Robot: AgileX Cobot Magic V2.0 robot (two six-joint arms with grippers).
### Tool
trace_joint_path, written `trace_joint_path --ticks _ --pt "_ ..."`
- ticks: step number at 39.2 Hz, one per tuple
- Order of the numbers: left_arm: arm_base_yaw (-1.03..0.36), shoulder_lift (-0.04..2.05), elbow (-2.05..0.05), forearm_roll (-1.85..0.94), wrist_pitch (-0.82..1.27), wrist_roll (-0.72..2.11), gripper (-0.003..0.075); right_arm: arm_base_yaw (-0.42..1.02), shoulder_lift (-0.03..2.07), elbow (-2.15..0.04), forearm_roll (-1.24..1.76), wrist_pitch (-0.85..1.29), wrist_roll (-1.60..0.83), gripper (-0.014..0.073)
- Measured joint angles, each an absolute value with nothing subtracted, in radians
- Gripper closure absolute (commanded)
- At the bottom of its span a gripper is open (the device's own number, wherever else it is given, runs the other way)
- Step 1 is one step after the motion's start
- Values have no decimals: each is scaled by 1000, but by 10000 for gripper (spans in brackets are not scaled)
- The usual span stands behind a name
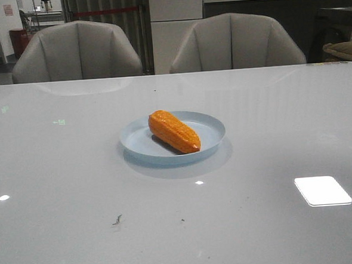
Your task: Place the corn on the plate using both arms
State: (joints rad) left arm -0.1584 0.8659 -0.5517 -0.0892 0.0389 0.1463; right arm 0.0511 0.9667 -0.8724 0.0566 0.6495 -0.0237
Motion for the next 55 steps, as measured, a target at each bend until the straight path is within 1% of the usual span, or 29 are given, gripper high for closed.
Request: trace_joint_path --ticks 10,19,27,30,35,43,55 --pt "-158 503 -353 -40 19 144 627 51 967 -872 57 649 -24 -30" --pt "-158 223 -158 -33 0 144 627 51 967 -872 57 649 -24 -30" --pt "-158 39 -17 -33 -48 144 627 51 967 -872 57 649 -24 -30" --pt "-158 -1 11 -33 -55 144 627 51 967 -872 57 649 -24 -30" --pt "-158 -6 11 -33 -94 144 627 51 967 -872 57 649 -24 -30" --pt "-158 -6 11 -33 -48 144 627 51 967 -872 57 646 -24 -30" --pt "-158 -6 11 -33 -44 144 627 51 967 -872 57 646 -24 -30"
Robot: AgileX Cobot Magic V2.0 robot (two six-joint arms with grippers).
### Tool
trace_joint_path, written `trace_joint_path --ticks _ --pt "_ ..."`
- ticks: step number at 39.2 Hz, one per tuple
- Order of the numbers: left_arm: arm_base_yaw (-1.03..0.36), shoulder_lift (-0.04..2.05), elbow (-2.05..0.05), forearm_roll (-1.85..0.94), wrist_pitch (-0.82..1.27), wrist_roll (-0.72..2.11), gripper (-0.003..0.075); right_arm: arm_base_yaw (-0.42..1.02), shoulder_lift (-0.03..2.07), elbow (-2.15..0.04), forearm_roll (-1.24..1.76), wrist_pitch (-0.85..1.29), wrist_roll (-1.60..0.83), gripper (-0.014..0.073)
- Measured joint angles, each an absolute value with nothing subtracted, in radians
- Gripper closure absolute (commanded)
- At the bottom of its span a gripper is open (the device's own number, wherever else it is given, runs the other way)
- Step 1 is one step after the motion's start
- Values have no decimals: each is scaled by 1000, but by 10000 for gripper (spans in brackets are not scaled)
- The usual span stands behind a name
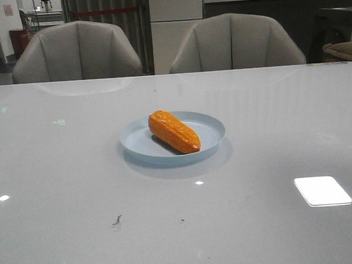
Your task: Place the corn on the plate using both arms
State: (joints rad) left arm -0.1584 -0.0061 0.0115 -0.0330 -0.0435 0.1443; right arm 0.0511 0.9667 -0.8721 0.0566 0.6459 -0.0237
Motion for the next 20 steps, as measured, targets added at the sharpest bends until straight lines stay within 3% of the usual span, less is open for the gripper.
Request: trace_joint_path --ticks 17,20 --pt "-158 -6 11 -33 -42 144 627 51 967 -872 47 643 -24 -28" --pt "-158 -6 11 -33 -42 144 627 51 966 -863 33 618 -24 6"
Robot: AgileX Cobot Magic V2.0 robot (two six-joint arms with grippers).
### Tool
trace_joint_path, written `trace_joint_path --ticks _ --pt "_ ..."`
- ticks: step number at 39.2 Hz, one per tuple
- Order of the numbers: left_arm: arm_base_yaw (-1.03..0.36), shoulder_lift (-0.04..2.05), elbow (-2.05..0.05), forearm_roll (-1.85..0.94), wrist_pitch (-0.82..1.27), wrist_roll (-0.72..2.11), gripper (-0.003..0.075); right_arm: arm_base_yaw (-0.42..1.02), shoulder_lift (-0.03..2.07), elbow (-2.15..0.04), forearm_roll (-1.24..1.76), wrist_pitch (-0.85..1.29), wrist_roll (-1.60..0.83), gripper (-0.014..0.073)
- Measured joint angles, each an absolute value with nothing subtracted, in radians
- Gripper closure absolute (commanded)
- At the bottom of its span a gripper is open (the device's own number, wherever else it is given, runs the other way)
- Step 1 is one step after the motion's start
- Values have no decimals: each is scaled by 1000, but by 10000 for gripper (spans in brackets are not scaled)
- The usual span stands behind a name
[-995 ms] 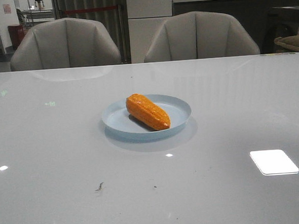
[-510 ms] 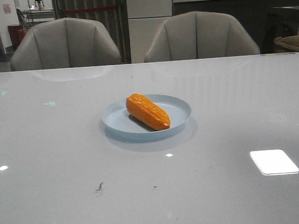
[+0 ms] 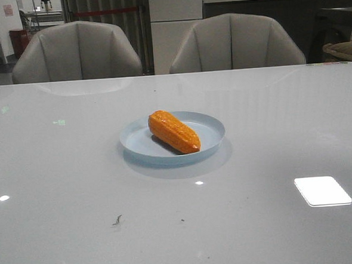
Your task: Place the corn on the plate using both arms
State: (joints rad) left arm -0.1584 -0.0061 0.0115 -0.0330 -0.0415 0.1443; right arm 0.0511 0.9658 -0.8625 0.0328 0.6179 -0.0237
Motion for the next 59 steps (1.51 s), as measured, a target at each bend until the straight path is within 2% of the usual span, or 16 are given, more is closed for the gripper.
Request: trace_joint_path --ticks 4,17,39,53,59 --pt "-158 -6 11 -33 -42 144 627 51 944 -824 27 586 -24 107" --pt "-158 -6 11 -33 -42 144 627 51 698 -644 25 392 -24 551" --pt "-158 -6 11 -33 -42 144 627 51 29 -329 25 313 -24 537" --pt "-158 -6 11 -33 -42 144 627 51 -13 -5 48 181 -20 537" --pt "-158 -6 11 -33 -42 144 627 51 -13 27 48 201 -20 537"
